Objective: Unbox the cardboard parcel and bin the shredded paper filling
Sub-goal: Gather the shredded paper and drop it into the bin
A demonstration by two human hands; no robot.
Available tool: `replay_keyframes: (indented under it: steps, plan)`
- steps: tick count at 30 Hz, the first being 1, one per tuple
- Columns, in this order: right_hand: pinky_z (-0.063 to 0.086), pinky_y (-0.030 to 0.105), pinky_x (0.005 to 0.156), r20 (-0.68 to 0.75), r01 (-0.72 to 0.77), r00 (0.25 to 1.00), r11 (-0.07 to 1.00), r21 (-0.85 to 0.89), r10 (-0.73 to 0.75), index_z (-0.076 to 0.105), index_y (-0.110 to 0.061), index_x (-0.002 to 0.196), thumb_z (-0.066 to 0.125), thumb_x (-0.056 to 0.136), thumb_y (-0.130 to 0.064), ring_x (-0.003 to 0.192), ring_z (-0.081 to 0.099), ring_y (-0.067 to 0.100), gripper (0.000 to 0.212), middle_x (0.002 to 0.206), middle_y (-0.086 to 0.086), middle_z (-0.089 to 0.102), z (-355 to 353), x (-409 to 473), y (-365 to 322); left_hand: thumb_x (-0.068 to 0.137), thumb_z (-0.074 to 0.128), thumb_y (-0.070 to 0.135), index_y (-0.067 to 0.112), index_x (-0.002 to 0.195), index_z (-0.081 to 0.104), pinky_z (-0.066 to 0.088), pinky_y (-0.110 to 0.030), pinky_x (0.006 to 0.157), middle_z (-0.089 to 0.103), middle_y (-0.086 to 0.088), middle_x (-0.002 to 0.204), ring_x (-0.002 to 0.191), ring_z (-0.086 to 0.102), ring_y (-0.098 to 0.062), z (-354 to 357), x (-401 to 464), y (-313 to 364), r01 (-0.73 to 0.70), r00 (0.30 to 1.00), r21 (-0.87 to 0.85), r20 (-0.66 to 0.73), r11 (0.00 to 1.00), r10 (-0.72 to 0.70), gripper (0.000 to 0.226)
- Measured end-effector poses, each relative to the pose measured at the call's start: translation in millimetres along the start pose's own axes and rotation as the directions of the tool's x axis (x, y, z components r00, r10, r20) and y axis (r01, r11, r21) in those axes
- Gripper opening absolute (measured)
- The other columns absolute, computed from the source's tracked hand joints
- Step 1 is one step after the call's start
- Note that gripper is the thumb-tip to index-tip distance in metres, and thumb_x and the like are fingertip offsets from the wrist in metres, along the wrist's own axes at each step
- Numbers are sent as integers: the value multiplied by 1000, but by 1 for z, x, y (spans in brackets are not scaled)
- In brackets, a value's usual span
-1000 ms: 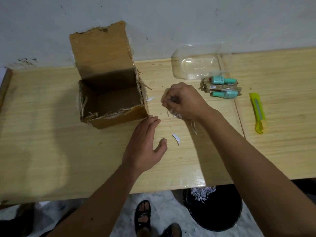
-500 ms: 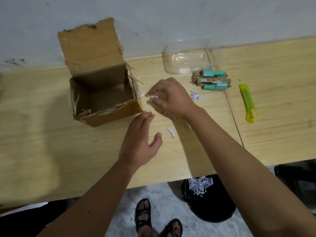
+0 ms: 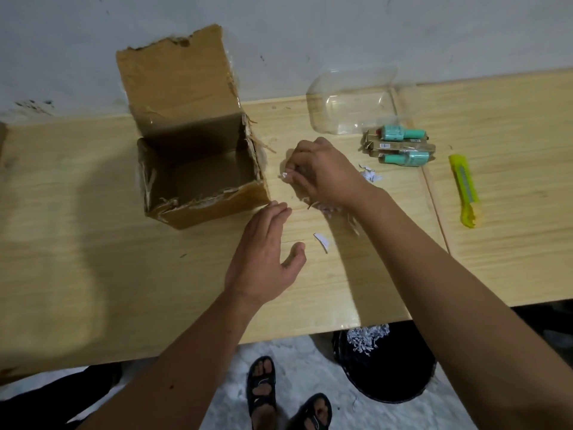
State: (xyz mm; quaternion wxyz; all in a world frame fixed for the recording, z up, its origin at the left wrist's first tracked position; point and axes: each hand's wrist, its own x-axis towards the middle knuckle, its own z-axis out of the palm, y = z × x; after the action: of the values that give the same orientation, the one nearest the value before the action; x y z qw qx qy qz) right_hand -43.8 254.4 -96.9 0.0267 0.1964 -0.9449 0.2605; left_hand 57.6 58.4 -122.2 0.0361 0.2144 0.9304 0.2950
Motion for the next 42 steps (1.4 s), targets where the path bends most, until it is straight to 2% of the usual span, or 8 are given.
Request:
replay_keyframes:
  steps: [6,11,15,19,22,33,37,42]
  plan:
    - [42,37,95,-128,-175,977,985,-9,173,73,-21,96,67,82,-18,97,61,23,15,103,-6,71,-37,-55,27,94,65,31,6,143,51,34,-33,120,50,-6,147,146,39,-22,2,0,-1,-45,998,13,-43,999,45,57]
    - [40,31,100,-28,-216,976,975,52,217,74,-23,106,70,82,-38,110,62,20,29,115,-4,70,-29,-85,23,91,68,27,3,139,53,37,-37,118,53,-10,143,142,45,-26,5,0,-3,-90,991,31,-96,995,93,56]
    - [40,19,101,-32,-257,962,937,237,272,72,-26,118,78,72,-60,120,56,9,58,129,-8,63,-26,-99,6,90,70,25,2,138,54,34,-34,120,53,-11,143,142,45,-27,7,0,-4,-94,990,35,-105,995,98,56]
    - [28,25,111,26,-316,949,942,113,315,55,-30,143,85,59,-70,140,36,15,98,151,-10,48,-27,-112,2,94,66,21,0,140,52,34,-37,121,51,-12,145,144,43,-27,7,-1,-7,-121,987,19,-101,993,122,52]
    - [25,27,113,41,-296,955,954,55,294,47,-32,150,84,55,-77,140,33,16,112,155,-9,43,-18,-115,1,97,61,17,1,142,50,34,-41,121,49,-11,147,145,41,-26,5,-1,-7,-116,990,10,-84,993,116,49]
    - [33,35,108,135,-190,975,979,77,178,36,-43,156,86,70,-56,132,35,25,100,158,-4,35,-9,-79,0,98,59,20,2,143,50,35,-41,120,49,-9,147,147,39,-24,4,0,-5,-95,994,-17,-54,995,93,49]
    - [34,31,102,232,-100,968,995,28,91,57,-43,142,83,79,-46,121,40,25,68,149,2,42,-11,-63,-7,99,59,22,3,144,48,34,-39,121,47,-8,147,147,37,-23,2,1,-5,-82,996,-20,-39,996,82,50]
    - [50,40,94,150,-63,988,992,108,47,74,-31,120,78,87,-37,108,53,24,34,129,1,55,-3,-78,-5,98,60,21,3,144,48,35,-41,120,48,-9,147,147,38,-23,1,0,-5,-78,996,-15,-37,997,77,51]
